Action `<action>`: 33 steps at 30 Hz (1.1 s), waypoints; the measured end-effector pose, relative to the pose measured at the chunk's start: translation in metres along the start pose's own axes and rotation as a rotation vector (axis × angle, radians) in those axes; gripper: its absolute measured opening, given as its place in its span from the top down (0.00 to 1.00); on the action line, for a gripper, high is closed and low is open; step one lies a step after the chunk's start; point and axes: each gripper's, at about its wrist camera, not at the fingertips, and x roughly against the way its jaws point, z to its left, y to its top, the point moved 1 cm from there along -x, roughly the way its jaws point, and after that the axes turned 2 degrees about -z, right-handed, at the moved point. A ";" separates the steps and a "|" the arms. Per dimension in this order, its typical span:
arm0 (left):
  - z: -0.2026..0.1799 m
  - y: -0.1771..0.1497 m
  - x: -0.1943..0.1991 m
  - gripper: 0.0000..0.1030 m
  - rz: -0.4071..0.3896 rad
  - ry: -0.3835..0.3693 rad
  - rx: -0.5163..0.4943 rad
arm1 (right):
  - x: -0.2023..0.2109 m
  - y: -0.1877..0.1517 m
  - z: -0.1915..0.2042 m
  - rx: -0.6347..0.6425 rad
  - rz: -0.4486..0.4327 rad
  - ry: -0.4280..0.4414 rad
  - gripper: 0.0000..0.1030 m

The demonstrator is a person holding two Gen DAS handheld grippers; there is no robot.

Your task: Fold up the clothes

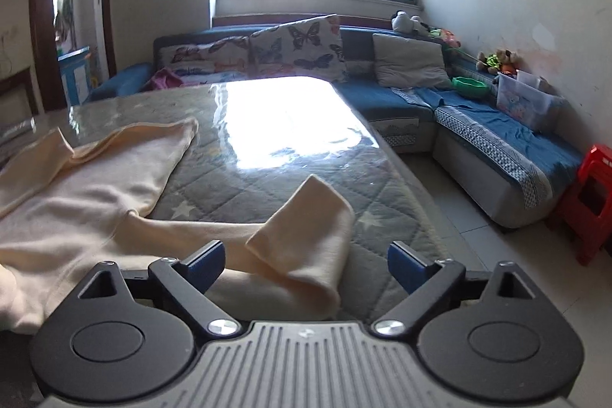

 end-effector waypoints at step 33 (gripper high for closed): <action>-0.121 0.062 -0.072 0.54 -0.084 -0.140 -0.330 | -0.030 0.020 0.010 0.086 -0.030 0.123 0.00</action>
